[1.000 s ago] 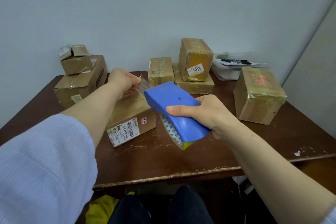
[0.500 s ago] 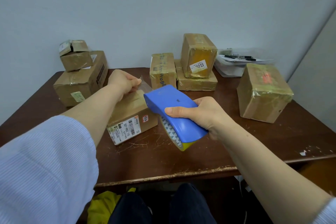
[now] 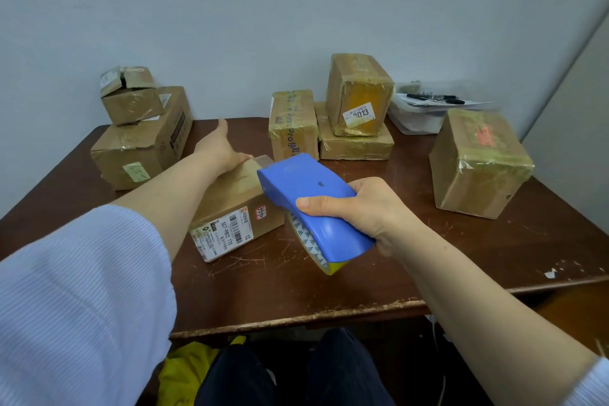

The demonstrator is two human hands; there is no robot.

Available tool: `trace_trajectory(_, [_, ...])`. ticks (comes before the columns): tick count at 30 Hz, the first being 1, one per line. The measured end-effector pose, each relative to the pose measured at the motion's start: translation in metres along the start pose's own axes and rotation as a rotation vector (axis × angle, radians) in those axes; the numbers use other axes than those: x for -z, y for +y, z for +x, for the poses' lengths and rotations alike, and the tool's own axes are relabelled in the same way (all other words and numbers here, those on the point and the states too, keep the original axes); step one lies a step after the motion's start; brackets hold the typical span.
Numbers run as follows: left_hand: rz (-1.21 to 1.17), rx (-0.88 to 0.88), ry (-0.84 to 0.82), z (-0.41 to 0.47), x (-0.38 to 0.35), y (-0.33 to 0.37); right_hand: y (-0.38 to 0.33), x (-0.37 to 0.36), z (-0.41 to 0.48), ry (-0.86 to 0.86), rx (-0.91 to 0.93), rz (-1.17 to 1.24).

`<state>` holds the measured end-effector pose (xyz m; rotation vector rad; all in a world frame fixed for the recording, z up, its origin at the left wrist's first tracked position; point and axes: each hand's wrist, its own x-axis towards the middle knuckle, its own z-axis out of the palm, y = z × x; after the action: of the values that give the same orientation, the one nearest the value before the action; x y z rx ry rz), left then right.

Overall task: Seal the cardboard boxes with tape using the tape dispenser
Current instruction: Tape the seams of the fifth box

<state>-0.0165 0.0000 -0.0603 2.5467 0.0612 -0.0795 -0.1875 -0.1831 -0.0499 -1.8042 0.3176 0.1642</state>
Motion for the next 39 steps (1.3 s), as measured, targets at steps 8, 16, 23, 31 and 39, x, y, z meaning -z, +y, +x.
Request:
trace_trajectory(8, [0.069,-0.35,0.267,-0.018,-0.012,-0.005,0.003,0.001,0.002,-0.005,0.018,0.031])
trace_trajectory(16, [0.331,-0.266,-0.027,-0.025,-0.018,-0.005,0.002,-0.005,0.007,-0.047,0.017,0.066])
trace_trajectory(23, [0.349,-0.252,-0.02,-0.025,-0.02,-0.005,0.01,0.011,-0.005,-0.074,0.012,0.04])
trace_trajectory(31, [0.344,-0.223,0.043,-0.024,-0.023,-0.003,0.015,0.042,-0.038,-0.051,-0.041,-0.164])
trace_trajectory(39, [0.252,-0.314,0.169,-0.034,-0.026,-0.004,-0.018,0.036,-0.018,-0.006,0.089,-0.495])
